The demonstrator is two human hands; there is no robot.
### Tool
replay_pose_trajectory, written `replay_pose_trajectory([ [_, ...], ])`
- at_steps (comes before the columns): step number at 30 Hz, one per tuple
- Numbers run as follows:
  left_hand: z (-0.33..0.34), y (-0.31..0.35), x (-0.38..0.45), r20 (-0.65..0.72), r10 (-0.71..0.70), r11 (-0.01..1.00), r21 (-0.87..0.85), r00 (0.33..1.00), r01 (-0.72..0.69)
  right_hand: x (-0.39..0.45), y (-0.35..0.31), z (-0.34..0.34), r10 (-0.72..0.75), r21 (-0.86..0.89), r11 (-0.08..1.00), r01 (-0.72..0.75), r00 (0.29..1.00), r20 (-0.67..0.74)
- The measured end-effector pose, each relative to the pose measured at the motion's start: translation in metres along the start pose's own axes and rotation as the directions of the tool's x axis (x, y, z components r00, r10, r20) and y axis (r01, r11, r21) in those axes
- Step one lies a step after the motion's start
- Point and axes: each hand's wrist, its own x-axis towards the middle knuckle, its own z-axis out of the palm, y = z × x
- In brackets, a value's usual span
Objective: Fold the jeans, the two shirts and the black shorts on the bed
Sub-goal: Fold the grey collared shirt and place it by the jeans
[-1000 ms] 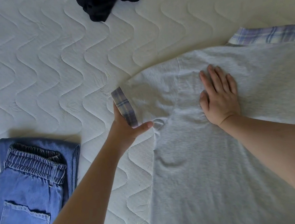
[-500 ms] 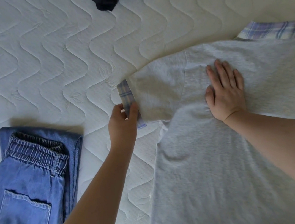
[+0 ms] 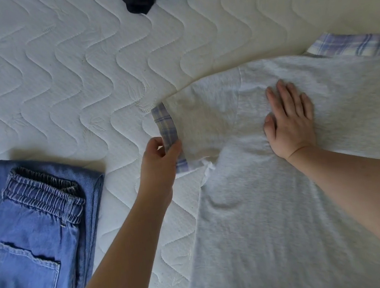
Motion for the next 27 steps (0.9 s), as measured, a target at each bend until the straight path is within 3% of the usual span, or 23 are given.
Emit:
replay_pose_trajectory([
  [3,0.004,-0.005,-0.004,-0.096,0.03,0.981,0.195,0.995,-0.011,0.0,0.0,-0.001,0.002,-0.005,1.0,-0.001,1.0,0.01],
  [6,0.003,-0.021,-0.008,-0.157,0.126,0.806,0.592,0.979,-0.009,0.0,0.0,-0.002,0.007,-0.008,1.0,-0.007,1.0,0.014],
  [7,0.003,-0.024,-0.009,-0.165,0.261,0.722,0.687,0.951,-0.079,0.0,0.0,-0.002,0.008,-0.01,1.0,-0.007,1.0,0.016],
  [9,0.012,-0.02,-0.007,-0.114,0.569,0.562,0.777,0.815,-0.284,0.001,0.0,-0.001,0.009,-0.012,1.0,-0.009,1.0,0.023],
  [10,0.02,-0.014,-0.004,-0.055,0.662,0.498,0.777,0.747,-0.384,0.001,0.0,-0.001,0.011,-0.013,1.0,-0.011,1.0,0.025],
  [12,0.045,0.003,0.009,0.11,0.722,0.399,0.74,0.683,-0.541,0.001,0.0,0.0,0.012,-0.019,1.0,-0.012,1.0,0.026],
  [16,0.106,0.043,0.046,0.374,0.624,0.258,0.73,0.686,-0.632,0.002,0.0,-0.001,0.004,-0.02,1.0,-0.004,1.0,0.015],
  [20,0.157,0.089,0.082,0.505,0.32,0.035,0.839,0.801,-0.543,0.002,0.001,0.002,-0.007,-0.021,1.0,0.007,1.0,-0.011],
  [22,0.17,0.108,0.093,0.551,0.15,-0.066,0.834,0.821,-0.548,0.002,0.002,0.003,-0.02,-0.022,1.0,0.019,1.0,-0.021],
  [24,0.176,0.12,0.103,0.603,0.116,-0.081,0.798,0.789,-0.598,0.002,0.004,0.004,-0.026,-0.017,1.0,0.025,0.999,-0.036],
  [27,0.172,0.125,0.112,0.605,0.158,-0.008,0.791,0.781,-0.612,0.002,0.004,0.004,-0.036,-0.007,0.999,0.036,0.998,-0.042],
])
